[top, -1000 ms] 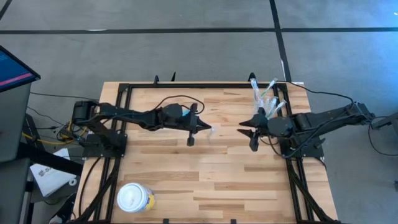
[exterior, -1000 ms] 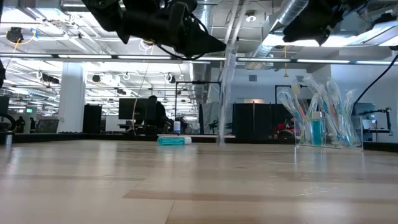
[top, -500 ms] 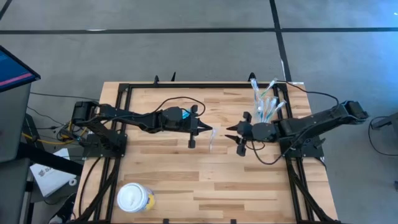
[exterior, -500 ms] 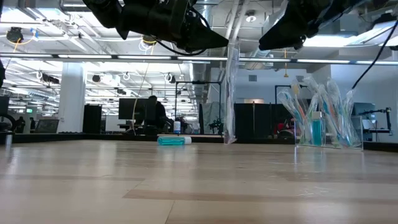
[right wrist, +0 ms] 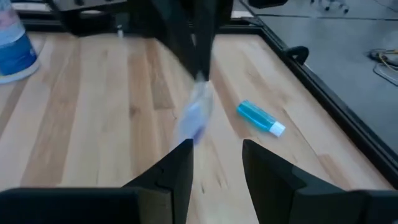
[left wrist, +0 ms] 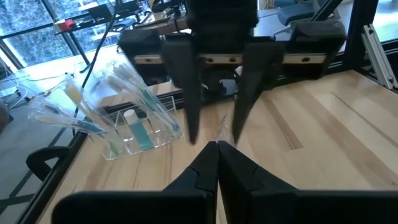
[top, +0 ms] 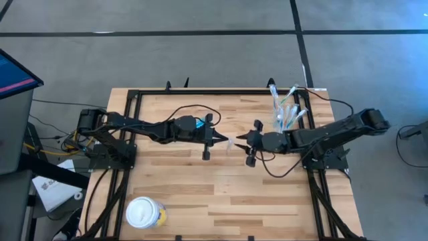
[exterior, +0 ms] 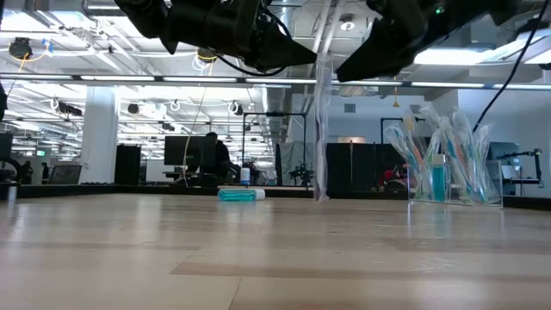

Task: Pick & Place toothbrushing station
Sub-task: Put the purple toothbrush into the transparent organizer

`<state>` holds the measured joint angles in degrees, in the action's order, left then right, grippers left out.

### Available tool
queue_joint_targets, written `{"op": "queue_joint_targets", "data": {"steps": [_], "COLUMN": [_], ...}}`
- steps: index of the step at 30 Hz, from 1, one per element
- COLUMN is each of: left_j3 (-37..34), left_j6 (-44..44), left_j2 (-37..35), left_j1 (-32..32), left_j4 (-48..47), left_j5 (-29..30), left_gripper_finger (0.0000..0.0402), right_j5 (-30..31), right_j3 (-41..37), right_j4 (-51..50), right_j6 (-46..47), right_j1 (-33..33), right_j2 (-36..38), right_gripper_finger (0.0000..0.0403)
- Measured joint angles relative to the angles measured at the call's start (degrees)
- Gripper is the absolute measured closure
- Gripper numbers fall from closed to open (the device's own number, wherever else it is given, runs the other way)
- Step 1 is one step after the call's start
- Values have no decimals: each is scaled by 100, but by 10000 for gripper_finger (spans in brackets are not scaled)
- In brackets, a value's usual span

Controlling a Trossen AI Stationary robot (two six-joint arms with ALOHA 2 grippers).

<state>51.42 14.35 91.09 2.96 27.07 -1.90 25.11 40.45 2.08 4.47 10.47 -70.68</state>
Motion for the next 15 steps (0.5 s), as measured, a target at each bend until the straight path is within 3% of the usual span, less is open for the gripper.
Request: {"op": "queue_joint_targets", "data": {"steps": [8,15], "left_j3": [2,2], "left_j6": [0,0], "left_j2": [1,2], "left_j1": [0,0], "left_j4": [0,-4], "left_j5": [-1,-1], "left_gripper_finger": [401,401], "right_j5": [-747,-774], "right_j3": [7,7], "right_j4": [500,552], "right_j6": [-17,-13], "right_j1": [-279,-316], "right_j2": [-258,-365], "right_gripper_finger": [275,275]}}
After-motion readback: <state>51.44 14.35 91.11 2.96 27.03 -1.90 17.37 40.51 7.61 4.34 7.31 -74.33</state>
